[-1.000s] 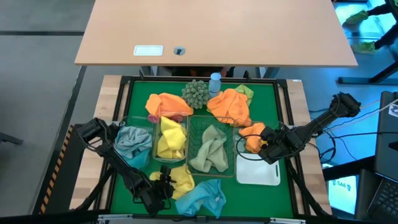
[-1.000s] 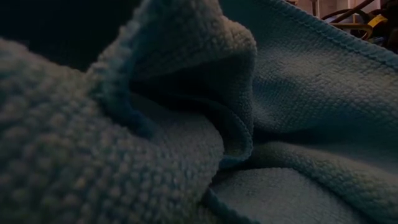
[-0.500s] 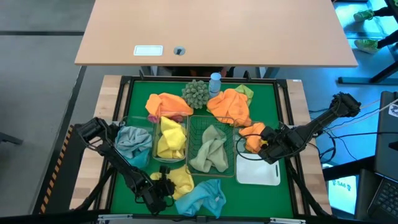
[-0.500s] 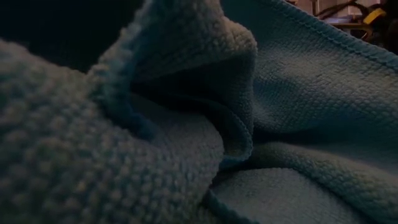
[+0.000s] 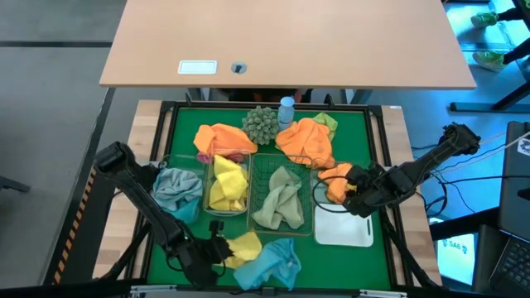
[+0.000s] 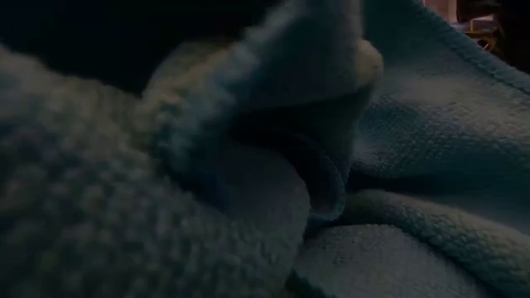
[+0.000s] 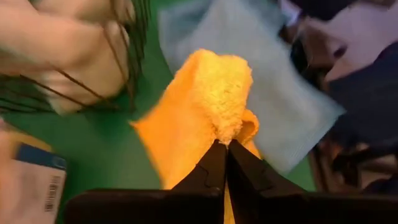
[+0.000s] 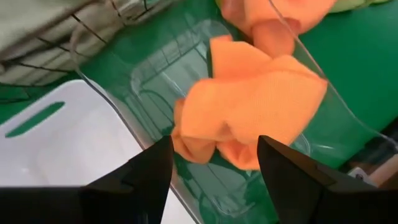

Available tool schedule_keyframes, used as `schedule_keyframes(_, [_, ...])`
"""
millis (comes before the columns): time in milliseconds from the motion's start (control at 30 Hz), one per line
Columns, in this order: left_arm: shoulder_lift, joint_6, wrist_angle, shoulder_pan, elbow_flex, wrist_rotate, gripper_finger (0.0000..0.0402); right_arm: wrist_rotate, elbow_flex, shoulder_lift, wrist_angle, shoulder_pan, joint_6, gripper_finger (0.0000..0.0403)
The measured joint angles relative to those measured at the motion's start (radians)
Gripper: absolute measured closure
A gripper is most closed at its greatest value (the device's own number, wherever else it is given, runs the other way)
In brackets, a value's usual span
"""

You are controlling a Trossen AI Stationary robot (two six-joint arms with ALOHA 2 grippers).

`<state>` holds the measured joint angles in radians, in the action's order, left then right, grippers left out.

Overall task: Sort microfiber towel by color & place in baskets
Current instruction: Put the yellow microfiber cloth into the middle transparent bin

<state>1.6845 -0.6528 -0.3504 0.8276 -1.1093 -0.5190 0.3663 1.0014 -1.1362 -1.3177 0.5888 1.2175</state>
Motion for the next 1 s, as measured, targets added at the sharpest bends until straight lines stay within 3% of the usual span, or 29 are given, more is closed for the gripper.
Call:
schedule_keyframes(433, [-0.336,0.017,-0.025,-0.003,-0.001,-0.219,0.0401,0.178,0.035,0.0,0.012,0.0,-0.001,0.0171])
schedule_keyframes(667, [-0.506,0.141,-0.014,-0.003,-0.001,-0.373,0.0401,0.253,0.035,0.0,0.014,0.0,0.0,0.0171])
schedule_keyframes(1000, [-0.653,0.361,0.026,-0.036,-0.001,-0.62,0.0401,0.392,0.035,0.0,0.016,0.0,-0.001,0.0171])
